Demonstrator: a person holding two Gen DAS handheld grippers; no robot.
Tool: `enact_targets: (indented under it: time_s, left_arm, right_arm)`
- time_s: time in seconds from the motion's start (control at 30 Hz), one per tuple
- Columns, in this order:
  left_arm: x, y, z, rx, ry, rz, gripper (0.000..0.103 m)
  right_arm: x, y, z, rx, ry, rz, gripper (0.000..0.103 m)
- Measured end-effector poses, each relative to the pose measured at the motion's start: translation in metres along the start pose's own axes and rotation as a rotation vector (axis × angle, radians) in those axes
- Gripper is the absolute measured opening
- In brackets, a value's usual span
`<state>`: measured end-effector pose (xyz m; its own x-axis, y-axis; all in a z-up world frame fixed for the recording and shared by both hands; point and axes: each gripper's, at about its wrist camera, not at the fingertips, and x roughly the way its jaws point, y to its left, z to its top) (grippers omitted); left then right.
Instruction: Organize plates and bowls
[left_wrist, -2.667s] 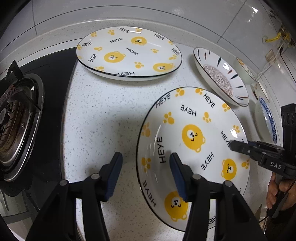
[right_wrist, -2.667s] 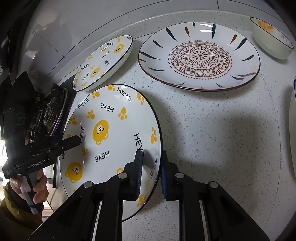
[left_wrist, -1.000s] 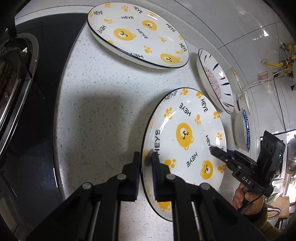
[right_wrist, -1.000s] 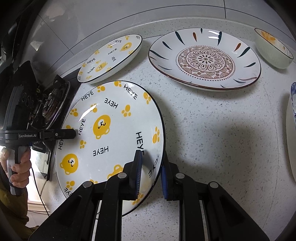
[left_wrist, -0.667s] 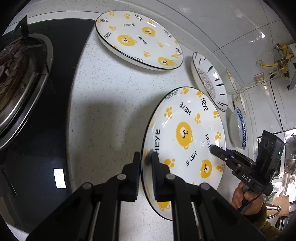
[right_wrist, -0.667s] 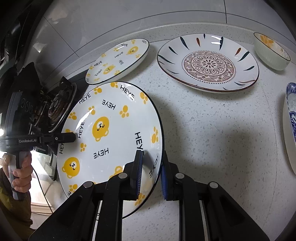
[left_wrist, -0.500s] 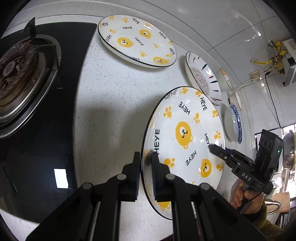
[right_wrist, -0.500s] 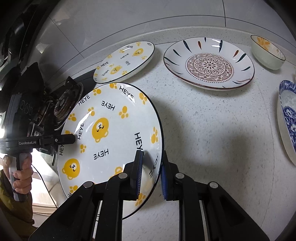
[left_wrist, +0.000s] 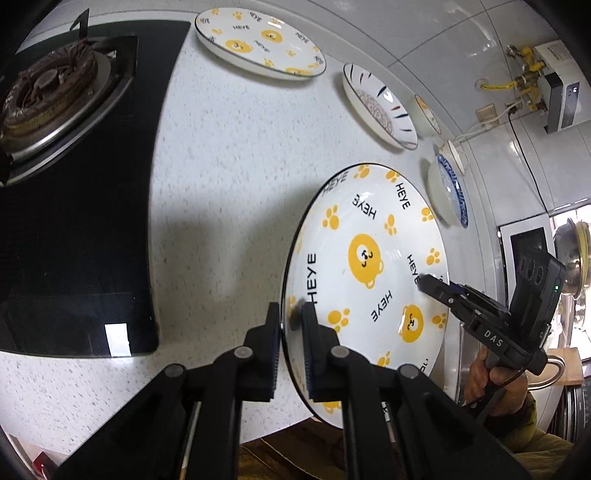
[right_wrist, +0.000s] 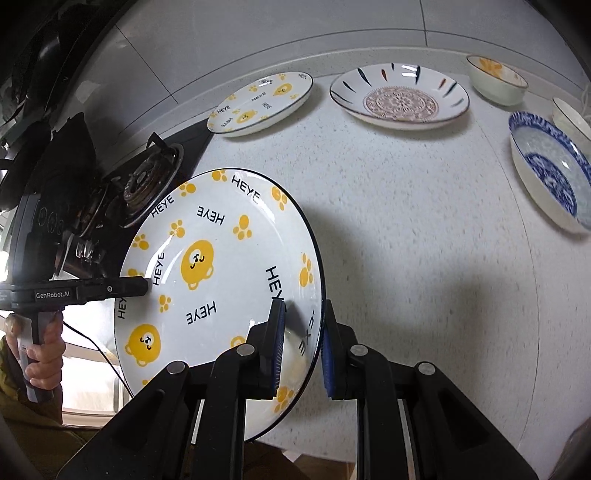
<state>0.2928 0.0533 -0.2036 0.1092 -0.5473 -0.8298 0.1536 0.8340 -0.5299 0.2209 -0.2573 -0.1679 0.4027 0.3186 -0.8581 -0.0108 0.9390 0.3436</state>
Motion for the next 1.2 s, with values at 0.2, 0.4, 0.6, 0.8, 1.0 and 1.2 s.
enact_targets:
  time_s: [0.2, 0.4, 0.6, 0.8, 1.0, 1.2]
  left_arm:
    - [0.022, 0.005, -0.008, 0.027, 0.035, 0.047, 0.011]
    - [0.036, 0.007, -0.006, 0.03, 0.044, 0.058, 0.011]
    - [0.038, 0.004, -0.007, 0.058, 0.021, 0.072, 0.012]
    - [0.035, -0.001, -0.009, 0.102, -0.011, 0.107, 0.014]
    - [0.018, -0.008, -0.007, 0.172, -0.125, 0.195, 0.014]
    - [-0.002, -0.011, 0.013, 0.138, -0.179, 0.209, 0.02]
  right_arm:
    - [0.017, -0.01, -0.014, 0.045, 0.016, -0.008, 0.016]
    - [0.026, -0.016, -0.012, 0.053, 0.015, -0.022, 0.016]
    - [0.025, -0.015, -0.014, 0.049, 0.015, -0.025, 0.016]
    - [0.025, -0.016, -0.011, 0.046, 0.025, -0.015, 0.017]
    - [0.016, -0.02, -0.002, 0.03, -0.012, -0.028, 0.031]
    - [0.0, -0.032, 0.016, 0.03, -0.061, -0.028, 0.034]
